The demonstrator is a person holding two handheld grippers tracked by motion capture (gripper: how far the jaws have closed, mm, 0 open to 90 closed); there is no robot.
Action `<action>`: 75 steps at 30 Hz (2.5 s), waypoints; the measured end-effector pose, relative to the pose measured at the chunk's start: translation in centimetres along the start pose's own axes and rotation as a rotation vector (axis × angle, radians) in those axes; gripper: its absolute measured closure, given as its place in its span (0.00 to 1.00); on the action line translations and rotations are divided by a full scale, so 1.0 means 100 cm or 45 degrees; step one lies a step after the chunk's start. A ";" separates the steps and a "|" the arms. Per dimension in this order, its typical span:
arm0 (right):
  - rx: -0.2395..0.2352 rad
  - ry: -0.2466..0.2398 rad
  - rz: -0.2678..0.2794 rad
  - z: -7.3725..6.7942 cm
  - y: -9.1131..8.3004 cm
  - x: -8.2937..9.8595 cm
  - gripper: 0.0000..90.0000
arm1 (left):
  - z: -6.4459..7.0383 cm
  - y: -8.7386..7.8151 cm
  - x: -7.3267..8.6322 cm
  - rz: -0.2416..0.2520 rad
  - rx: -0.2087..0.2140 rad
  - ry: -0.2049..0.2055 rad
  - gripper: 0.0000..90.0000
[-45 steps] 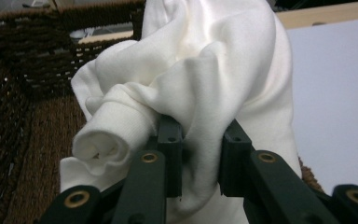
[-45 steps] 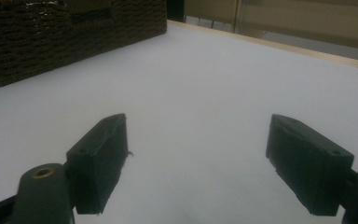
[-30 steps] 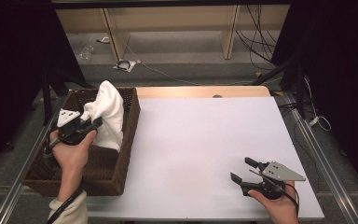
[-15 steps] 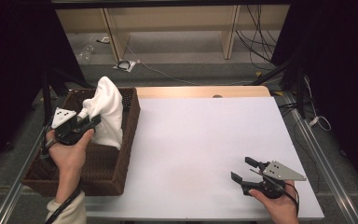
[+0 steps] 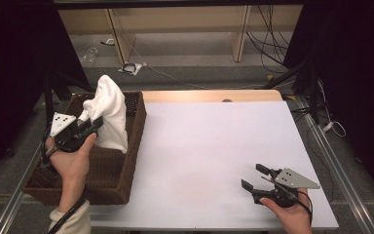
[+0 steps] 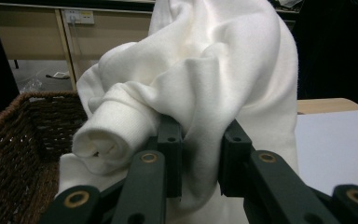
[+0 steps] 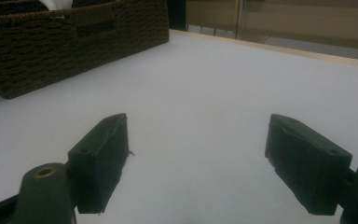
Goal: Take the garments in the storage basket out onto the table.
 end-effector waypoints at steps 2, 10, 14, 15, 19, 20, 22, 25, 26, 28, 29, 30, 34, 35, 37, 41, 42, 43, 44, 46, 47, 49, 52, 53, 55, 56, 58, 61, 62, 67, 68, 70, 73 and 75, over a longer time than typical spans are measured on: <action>-0.003 0.000 0.001 0.000 0.000 0.000 0.26 | 0.001 -0.001 -0.001 0.005 0.003 -0.002 0.82; 0.003 -0.002 -0.009 0.000 0.000 0.000 0.26 | 0.003 -0.004 -0.003 0.034 0.005 -0.008 0.82; 0.003 -0.005 -0.009 0.000 0.000 0.001 0.26 | 0.005 -0.006 -0.005 0.057 0.009 -0.011 0.82; 0.000 -0.003 -0.006 0.000 0.000 0.000 0.26 | 0.005 -0.006 -0.006 0.064 0.011 -0.013 0.82; -0.002 -0.004 -0.004 0.000 0.000 0.001 0.26 | 0.007 -0.008 -0.008 0.077 0.015 -0.023 0.82; -0.001 -0.002 -0.004 0.000 0.001 0.001 0.26 | 0.007 -0.008 -0.008 0.077 0.015 -0.023 0.82; 0.000 -0.008 -0.004 0.000 0.000 0.001 0.26 | 0.008 -0.009 -0.008 0.079 0.014 -0.025 0.82; 0.001 -0.005 -0.007 0.000 0.000 0.000 0.26 | 0.009 -0.010 -0.009 0.087 0.016 -0.029 0.82; 0.001 -0.009 -0.003 0.000 0.000 0.001 0.26 | 0.009 -0.011 -0.010 0.096 0.022 -0.030 0.82; 0.002 -0.009 -0.011 0.000 0.000 0.001 0.26 | 0.010 -0.011 -0.010 0.102 0.028 -0.036 0.82; 0.002 -0.009 -0.011 0.000 0.000 0.001 0.26 | 0.011 -0.012 -0.011 0.105 0.035 -0.040 0.82; 0.000 -0.007 -0.007 0.000 0.001 0.001 0.26 | 0.012 -0.012 -0.011 0.105 0.039 -0.039 0.82; 0.002 -0.009 -0.008 0.000 0.001 0.001 0.26 | 0.017 -0.011 -0.011 0.109 0.052 -0.030 0.82; -0.002 -0.010 -0.005 0.000 0.001 0.001 0.26 | 0.018 -0.011 -0.012 0.109 0.056 -0.029 0.82; -0.002 -0.010 -0.005 0.000 0.001 0.001 0.26 | 0.018 -0.012 -0.012 0.110 0.057 -0.026 0.82; -0.001 -0.008 -0.004 0.000 0.001 0.001 0.26 | 0.021 -0.013 -0.013 0.115 0.065 -0.023 0.82; -0.002 -0.008 -0.005 0.000 0.001 0.001 0.26 | 0.022 -0.013 -0.013 0.115 0.068 -0.021 0.82; -0.002 -0.008 -0.005 0.000 0.001 0.001 0.26 | 0.023 -0.013 -0.013 0.119 0.069 -0.020 0.82; 0.002 -0.010 -0.012 0.000 0.000 0.001 0.26 | 0.024 -0.013 -0.014 0.120 0.072 -0.018 0.82; 0.002 -0.013 -0.006 0.000 0.000 0.001 0.26 | 0.025 -0.014 -0.014 0.122 0.074 -0.015 0.82; 0.003 -0.014 -0.005 0.000 0.000 0.001 0.26 | 0.026 -0.014 -0.014 0.124 0.073 -0.011 0.82; 0.002 -0.010 -0.007 0.000 0.000 0.001 0.26 | 0.028 -0.014 -0.014 0.123 0.077 -0.005 0.82; 0.004 -0.009 -0.012 0.000 0.000 0.001 0.26 | 0.032 -0.013 -0.014 0.120 0.087 0.000 0.82; 0.004 -0.009 -0.012 0.000 0.000 0.001 0.26 | 0.032 -0.013 -0.014 0.120 0.087 0.000 0.82; 0.001 -0.010 -0.008 0.000 0.001 0.001 0.26 | 0.034 -0.012 -0.014 0.120 0.099 -0.001 0.82; 0.001 -0.011 -0.010 0.000 0.000 0.001 0.26 | 0.035 -0.012 -0.014 0.118 0.101 -0.001 0.82; 0.002 -0.010 -0.010 0.000 0.000 0.001 0.26 | 0.036 -0.011 -0.013 0.114 0.104 0.002 0.82; 0.002 -0.009 -0.011 0.000 0.000 0.001 0.26 | 0.038 -0.011 -0.013 0.114 0.109 0.002 0.82; 0.003 -0.012 -0.013 0.000 0.000 0.001 0.26 | 0.039 -0.011 -0.013 0.115 0.113 0.005 0.82; 0.001 -0.008 -0.012 0.000 0.001 0.001 0.26 | 0.041 -0.011 -0.013 0.112 0.118 0.012 0.82; 0.002 -0.010 -0.013 0.000 0.000 0.001 0.26 | 0.042 -0.011 -0.013 0.112 0.119 0.014 0.82; 0.003 -0.013 -0.012 0.000 0.000 0.001 0.26 | 0.043 -0.011 -0.013 0.114 0.125 0.014 0.82; 0.001 -0.010 -0.009 0.000 0.001 0.001 0.26 | 0.045 -0.010 -0.013 0.113 0.133 0.016 0.82; 0.002 -0.010 -0.007 0.000 0.001 0.001 0.26 | 0.047 -0.009 -0.012 0.112 0.135 0.013 0.82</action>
Point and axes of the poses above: each handheld gripper's, and its own axes: y roughly forward along the jaws, x roughly out of its underside, z roughly to its right, the point moved 4 cm from there along y, roughly forward along the jaws, and after that the axes turned 5 degrees about -z, right-handed, at the moved point
